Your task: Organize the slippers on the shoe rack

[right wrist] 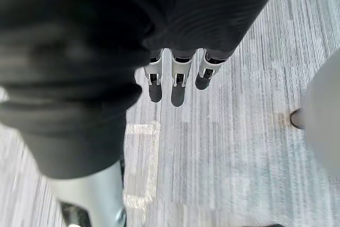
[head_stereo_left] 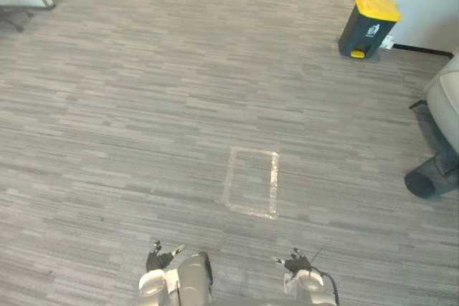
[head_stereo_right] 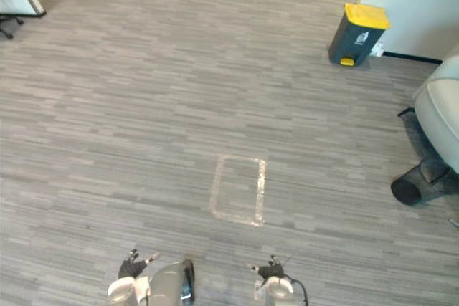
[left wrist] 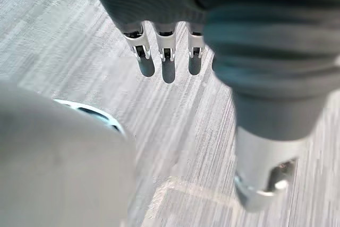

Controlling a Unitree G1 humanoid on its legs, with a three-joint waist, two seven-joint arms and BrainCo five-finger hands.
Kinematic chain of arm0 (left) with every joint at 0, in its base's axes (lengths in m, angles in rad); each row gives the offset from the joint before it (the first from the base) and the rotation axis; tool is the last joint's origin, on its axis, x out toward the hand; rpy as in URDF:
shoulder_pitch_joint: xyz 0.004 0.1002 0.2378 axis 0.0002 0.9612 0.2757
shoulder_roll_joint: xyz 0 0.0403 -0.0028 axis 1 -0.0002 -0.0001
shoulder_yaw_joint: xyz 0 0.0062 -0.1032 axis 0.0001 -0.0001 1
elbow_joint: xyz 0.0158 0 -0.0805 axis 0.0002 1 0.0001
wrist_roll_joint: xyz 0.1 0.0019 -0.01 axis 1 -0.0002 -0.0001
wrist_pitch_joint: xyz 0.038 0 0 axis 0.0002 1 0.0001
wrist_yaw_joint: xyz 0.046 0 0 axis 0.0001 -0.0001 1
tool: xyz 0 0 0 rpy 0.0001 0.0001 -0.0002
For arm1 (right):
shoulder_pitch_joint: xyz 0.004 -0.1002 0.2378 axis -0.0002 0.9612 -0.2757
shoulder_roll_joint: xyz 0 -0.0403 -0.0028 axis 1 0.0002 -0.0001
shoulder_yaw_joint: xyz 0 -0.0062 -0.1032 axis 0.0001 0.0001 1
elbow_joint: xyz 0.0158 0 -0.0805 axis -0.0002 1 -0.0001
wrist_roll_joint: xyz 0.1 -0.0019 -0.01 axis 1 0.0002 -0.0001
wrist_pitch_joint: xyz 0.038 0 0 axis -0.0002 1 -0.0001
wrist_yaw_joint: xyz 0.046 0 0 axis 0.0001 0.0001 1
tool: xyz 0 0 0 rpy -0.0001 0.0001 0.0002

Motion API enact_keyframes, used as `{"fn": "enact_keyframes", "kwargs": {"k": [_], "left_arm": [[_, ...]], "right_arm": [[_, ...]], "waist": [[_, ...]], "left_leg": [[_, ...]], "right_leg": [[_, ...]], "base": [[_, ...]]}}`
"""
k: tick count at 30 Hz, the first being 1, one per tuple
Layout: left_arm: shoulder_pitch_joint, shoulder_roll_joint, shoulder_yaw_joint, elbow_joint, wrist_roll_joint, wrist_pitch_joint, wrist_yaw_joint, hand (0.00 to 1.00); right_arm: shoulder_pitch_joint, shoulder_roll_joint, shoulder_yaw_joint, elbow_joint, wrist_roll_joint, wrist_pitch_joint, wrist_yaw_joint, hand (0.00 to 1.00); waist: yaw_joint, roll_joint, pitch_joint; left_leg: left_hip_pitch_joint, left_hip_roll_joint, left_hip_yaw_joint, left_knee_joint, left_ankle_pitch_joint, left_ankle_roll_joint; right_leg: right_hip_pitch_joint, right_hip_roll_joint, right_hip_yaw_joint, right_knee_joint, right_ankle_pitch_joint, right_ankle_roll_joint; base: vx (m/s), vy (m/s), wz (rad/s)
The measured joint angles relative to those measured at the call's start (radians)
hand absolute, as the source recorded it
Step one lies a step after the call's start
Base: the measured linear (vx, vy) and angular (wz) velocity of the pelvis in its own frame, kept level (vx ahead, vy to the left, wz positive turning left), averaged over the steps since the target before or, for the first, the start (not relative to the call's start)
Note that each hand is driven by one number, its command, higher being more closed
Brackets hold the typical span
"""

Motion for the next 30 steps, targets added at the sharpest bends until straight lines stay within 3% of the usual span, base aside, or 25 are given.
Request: {"fn": "enact_keyframes", "kwargs": {"k": [1, 2, 3, 5, 7, 9, 10, 11, 12, 14, 16, 17, 19, 20, 21, 24, 25, 26, 27, 28, 29, 30], "left_arm": [[-0.003, 0.005, -0.015, 0.015, 0.001, 0.003, 0.0, 0.0], [-0.006, 0.004, -0.017, 0.023, 0.001, 0.004, 0.001, 0.0], [-0.008, 0.003, -0.034, 0.024, 0.002, 0.004, 0.001, 0.0], [-0.034, -0.005, -0.051, 0.027, 0.002, 0.004, -0.001, 0.0], [-0.046, -0.011, -0.065, 0.056, 0.012, 0.004, -0.001, 0.0], [-0.045, -0.001, -0.09, 0.072, 0.018, 0.004, -0.003, 0.0], [-0.046, 0.003, -0.092, 0.089, 0.019, 0.002, -0.004, 0.0], [-0.056, -0.01, -0.092, 0.102, 0.019, 0.003, -0.004, 0.0], [-0.058, -0.022, -0.092, 0.103, 0.029, 0.002, -0.009, 0.0], [-0.065, -0.038, -0.088, 0.102, 0.043, 0.002, -0.01, 0.0], [-0.065, -0.043, -0.075, 0.094, 0.049, 0.003, -0.014, 0.0], [-0.052, -0.052, -0.046, 0.074, 0.055, 0.002, -0.022, 0.0], [-0.044, -0.054, -0.03, 0.038, 0.055, 0.001, -0.023, 0.0], [-0.036, -0.045, -0.031, 0.017, 0.055, -0.001, -0.023, 0.0], [-0.031, -0.042, -0.031, 0.009, 0.054, -0.002, -0.023, 0.0], [-0.014, -0.048, 0.003, -0.021, 0.053, -0.004, -0.021, 0.0], [-0.013, -0.055, 0.01, -0.021, 0.053, -0.005, -0.02, 0.0], [-0.013, -0.054, 0.011, -0.021, 0.053, -0.005, -0.02, 0.0], [-0.011, -0.06, 0.01, -0.019, 0.046, -0.008, -0.02, 0.0], [0.006, -0.07, 0.012, -0.012, 0.035, -0.008, -0.019, 0.0], [0.007, -0.068, 0.016, -0.011, 0.033, -0.009, -0.019, 0.0], [0.008, -0.057, 0.038, -0.005, 0.023, -0.008, -0.016, 0.0]], "right_arm": [[-0.005, -0.002, -0.001, -0.004, 0.0, -0.006, 0.001, 0.0], [-0.009, -0.001, -0.001, -0.006, 0.0, -0.008, 0.001, 0.0], [-0.017, -0.001, 0.001, -0.008, 0.0, -0.011, 0.002, 0.0], [-0.019, -0.002, 0.0, -0.035, -0.001, -0.012, 0.002, 0.0], [-0.034, -0.009, -0.001, -0.036, -0.001, -0.016, 0.002, 0.0], [-0.042, -0.018, 0.002, -0.029, -0.003, -0.014, 0.003, 0.0], [-0.038, -0.028, 0.001, -0.025, -0.009, -0.013, 0.004, 0.0], [-0.046, -0.043, 0.0, -0.022, -0.013, -0.012, 0.004, 0.0], [-0.058, -0.065, -0.003, -0.012, -0.031, -0.007, 0.004, 0.0], [-0.066, -0.068, -0.038, -0.013, -0.036, -0.004, 0.004, 0.0], [-0.059, -0.064, -0.037, -0.026, -0.036, -0.001, 0.004, 0.0], [-0.048, -0.062, -0.017, -0.037, -0.035, 0.002, 0.002, 0.0], [-0.042, -0.043, 0.01, -0.036, -0.034, 0.003, 0.002, 0.0], [-0.038, -0.02, 0.013, -0.037, -0.034, 0.003, 0.002, 0.0], [-0.037, -0.012, 0.015, -0.037, -0.033, 0.004, 0.003, 0.0], [-0.038, 0.009, 0.011, -0.034, -0.033, 0.006, 0.002, 0.0], [-0.034, 0.01, 0.011, -0.033, -0.033, 0.008, 0.002, 0.0], [-0.034, 0.01, 0.01, -0.033, -0.033, 0.009, 0.001, 0.0], [-0.031, 0.005, 0.011, -0.032, -0.033, 0.009, -0.003, 0.0], [-0.024, -0.003, 0.015, -0.029, -0.035, 0.008, -0.002, 0.0], [-0.025, -0.005, 0.015, -0.026, -0.035, 0.009, -0.002, 0.0], [-0.015, -0.001, 0.037, -0.021, -0.035, 0.012, 0.001, 0.0]], "waist": [[-0.006, 0.002, 0.008], [-0.008, 0.006, 0.013], [-0.011, 0.009, 0.012], [-0.018, 0.009, 0.015], [-0.04, 0.01, 0.017], [-0.054, 0.008, 0.017], [-0.061, 0.006, 0.019], [-0.061, 0.028, 0.021], [-0.056, 0.061, 0.021], [-0.064, 0.084, 0.029], [-0.068, 0.09, 0.034], [-0.063, 0.102, 0.044], [-0.053, 0.097, 0.047], [-0.048, 0.082, 0.047], [-0.046, 0.078, 0.045], [-0.017, 0.071, 0.039], [-0.007, 0.066, 0.043], [-0.005, 0.065, 0.043], [-0.001, 0.071, 0.041], [0.001, 0.095, 0.03], [-0.001, 0.1, 0.025], [-0.001, 0.061, 0.013]], "left_leg": [[0.088, -0.004, 0.02, -0.031, -0.018, 0.006], [0.133, -0.005, 0.023, -0.056, -0.02, 0.008], [0.206, -0.004, 0.032, -0.117, -0.02, 0.008], [0.294, -0.001, 0.047, -0.212, -0.02, 0.006], [0.369, 0.005, 0.062, -0.28, -0.019, 0.003], [0.428, -0.004, 0.072, -0.335, -0.019, 0.0], [0.47, -0.017, 0.054, -0.362, -0.013, -0.02], [0.485, -0.001, 0.042, -0.37, -0.013, -0.027], [0.483, 0.02, 0.034, -0.362, 0.027, -0.089], [0.454, 0.043, 0.012, -0.254, 0.072, -0.125], [0.387, 0.076, -0.011, -0.069, 0.11, -0.119], [0.269, 0.143, -0.039, 0.276, 0.202, -0.109], [0.175, 0.183, -0.006, 0.485, 0.115, -0.088], [0.12, 0.182, 0.019, 0.496, 0.076, -0.067], [0.098, 0.18, 0.025, 0.479, 0.059, -0.058], [0.006, 0.147, 0.0, 0.228, 0.0, -0.05], [-0.023, 0.092, -0.083, 0.097, 0.004, -0.057], [-0.027, 0.076, -0.111, 0.061, 0.012, -0.064], [-0.027, 0.032, -0.221, -0.094, 0.065, -0.083], [-0.013, 0.028, -0.27, -0.141, 0.184, -0.112], [-0.007, 0.021, -0.266, -0.132, 0.178, -0.107], [0.018, 0.001, -0.206, -0.138, 0.146, -0.084]], "right_leg": [[-0.074, -0.014, -0.046, 0.18, -0.017, -0.007], [-0.109, -0.019, -0.09, 0.235, -0.039, -0.029], [-0.175, -0.019, -0.174, 0.281, -0.069, -0.079], [-0.293, -0.01, -0.301, 0.209, -0.107, -0.127], [-0.345, 0.021, -0.399, -0.028, -0.105, -0.156], [-0.356, 0.051, -0.458, -0.294, -0.003, -0.18], [-0.343, 0.062, -0.46, -0.367, 0.138, -0.284], [-0.333, 0.074, -0.47, -0.356, 0.132, -0.282], [-0.334, 0.087, -0.473, -0.338, 0.087, -0.28], [-0.319, 0.097, -0.483, -0.313, 0.026, -0.284], [-0.272, 0.119, -0.488, -0.333, 0.008, -0.284], [-0.162, 0.166, -0.454, -0.416, -0.004, -0.291], [-0.069, 0.198, -0.397, -0.468, -0.017, -0.297], [-0.022, 0.2, -0.355, -0.494, -0.028, -0.29], [-0.01, 0.2, -0.333, -0.505, -0.03, -0.286], [0.043, 0.186, -0.192, -0.528, -0.031, -0.266], [0.056, 0.158, -0.141, -0.525, -0.044, -0.239], [0.058, 0.149, -0.128, -0.523, -0.048, -0.232], [0.065, 0.131, -0.079, -0.519, -0.072, -0.186], [0.066, 0.136, -0.036, -0.494, -0.103, -0.142], [0.067, 0.129, -0.026, -0.488, -0.107, -0.136], [0.072, 0.087, -0.031, -0.49, -0.1, -0.131]], "base": [[0.59, 0.203, -0.76], [0.56, 0.125, -0.58], [0.45, 0.055, -0.43], [0.48, 0.022, -0.22], [0.46, -0.038, 0.01], [0.59, -0.101, 0.14], [0.43, -0.082, 0.15], [0.46, -0.062, 0.04], [0.54, -0.132, -0.13], [0.63, -0.203, -0.08], [0.38, -0.132, -0.19], [0.35, -0.046, -0.48], [0.5, -0.01, -0.93], [0.43, 0.021, -0.98], [0.33, 0.055, -1.09], [0.34, 0.181, -1.39], [0.28, 0.234, -0.91], [0.31, 0.333, -1.18], [0.25, 0.391, -1.12], [0.26, 0.418, -1.1], [0.31, 0.473, -0.92], [0.32, 0.403, -0.84]]}}
